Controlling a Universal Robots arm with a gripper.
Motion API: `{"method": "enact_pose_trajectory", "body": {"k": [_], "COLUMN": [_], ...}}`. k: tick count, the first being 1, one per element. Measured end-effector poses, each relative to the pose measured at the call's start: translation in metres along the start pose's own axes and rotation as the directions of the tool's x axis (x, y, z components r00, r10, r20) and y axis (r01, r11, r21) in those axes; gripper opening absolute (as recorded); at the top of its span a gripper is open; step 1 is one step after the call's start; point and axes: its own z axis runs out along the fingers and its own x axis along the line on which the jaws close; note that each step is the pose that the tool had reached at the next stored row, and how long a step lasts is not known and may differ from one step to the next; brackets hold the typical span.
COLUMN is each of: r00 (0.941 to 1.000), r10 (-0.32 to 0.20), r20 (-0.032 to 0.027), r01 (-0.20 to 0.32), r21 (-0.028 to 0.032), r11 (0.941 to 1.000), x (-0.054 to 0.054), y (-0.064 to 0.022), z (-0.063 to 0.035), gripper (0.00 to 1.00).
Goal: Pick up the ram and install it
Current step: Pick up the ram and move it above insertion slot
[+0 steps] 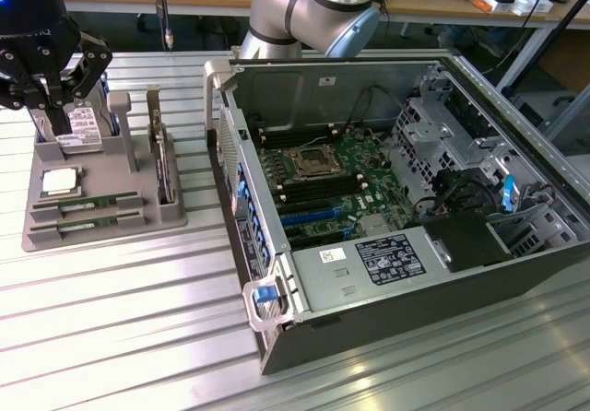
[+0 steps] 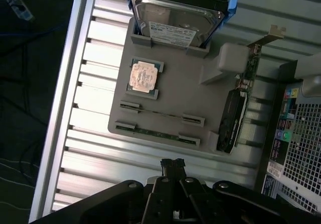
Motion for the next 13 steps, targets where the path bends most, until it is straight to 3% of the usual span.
{"method": "enact_pose_trajectory", "body": {"k": [13], "r00": [0.9956], "r10": [-0.094], "r20": [-0.0040], "r01": [0.094], "r21": [-0.0013], "r11": [0.9956], "x": [0.0000], "y": [0.0000], "z": [0.0000], "gripper": [0.10]}}
